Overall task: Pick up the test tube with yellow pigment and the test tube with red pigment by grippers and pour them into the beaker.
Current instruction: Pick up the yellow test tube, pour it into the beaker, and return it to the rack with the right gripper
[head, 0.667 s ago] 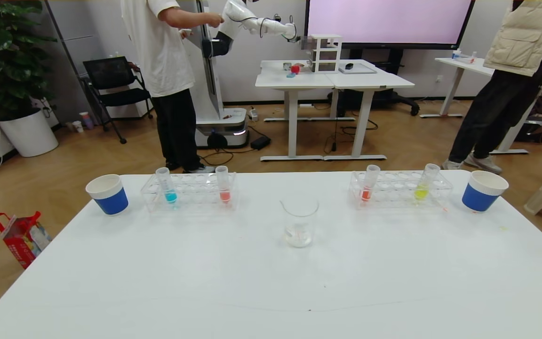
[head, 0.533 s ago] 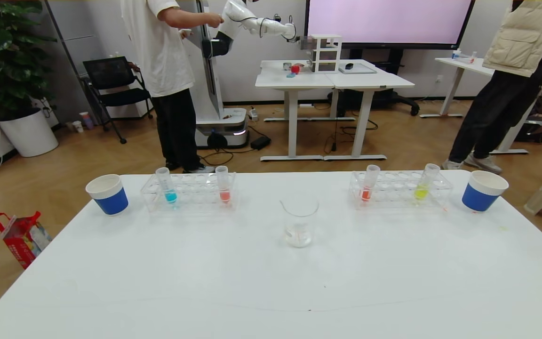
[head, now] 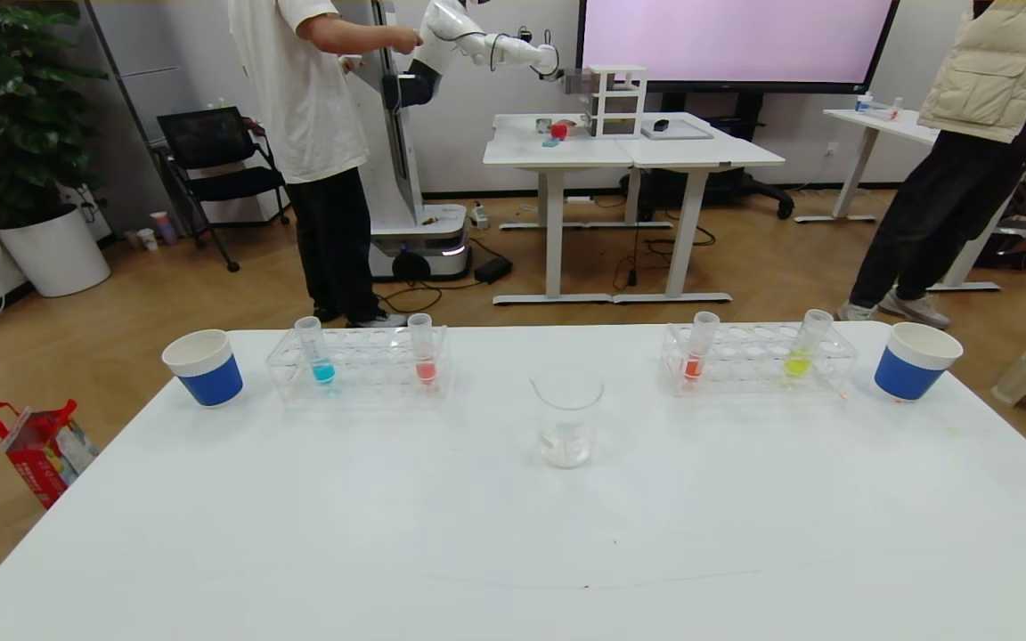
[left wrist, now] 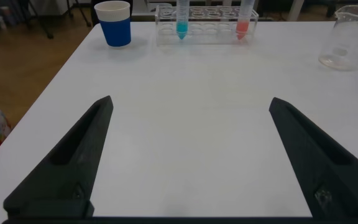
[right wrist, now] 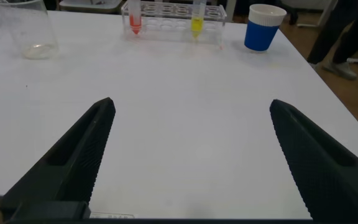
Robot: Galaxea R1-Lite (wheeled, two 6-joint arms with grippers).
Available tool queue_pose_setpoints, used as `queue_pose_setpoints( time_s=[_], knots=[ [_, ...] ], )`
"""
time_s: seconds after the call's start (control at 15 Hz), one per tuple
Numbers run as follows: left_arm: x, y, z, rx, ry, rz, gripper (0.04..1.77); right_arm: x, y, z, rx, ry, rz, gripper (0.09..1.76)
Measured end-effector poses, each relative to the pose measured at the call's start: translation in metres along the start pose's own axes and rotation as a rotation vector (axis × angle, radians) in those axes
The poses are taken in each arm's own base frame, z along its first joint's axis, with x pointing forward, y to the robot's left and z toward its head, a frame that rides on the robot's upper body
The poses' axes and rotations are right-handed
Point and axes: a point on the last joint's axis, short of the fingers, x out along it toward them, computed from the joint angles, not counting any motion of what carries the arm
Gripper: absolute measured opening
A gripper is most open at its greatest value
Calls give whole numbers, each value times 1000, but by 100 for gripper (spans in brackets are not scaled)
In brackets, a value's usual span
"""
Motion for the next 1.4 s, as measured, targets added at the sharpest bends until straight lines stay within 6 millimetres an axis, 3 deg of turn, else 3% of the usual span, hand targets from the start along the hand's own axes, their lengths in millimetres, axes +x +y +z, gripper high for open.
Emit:
queue_pose_setpoints(
  time_s=[0.33,0.53,0.73,0.87,1.07,1.4],
  knots=[
    [0,0,0,0,0,0,175,-1,0,4,0,-15,-6,174],
    [0,0,0,0,0,0,175,-5,-1,29,1,-68,1,174],
    [0,0,0,0,0,0,175,0,-2,73,4,-105,34,174],
    [0,0,0,0,0,0,175,16,-3,104,7,-133,70,174],
    [0,0,0,0,0,0,175,57,-1,136,8,-119,91,174],
    [0,0,0,0,0,0,175,143,-1,148,6,-21,37,174]
  ],
)
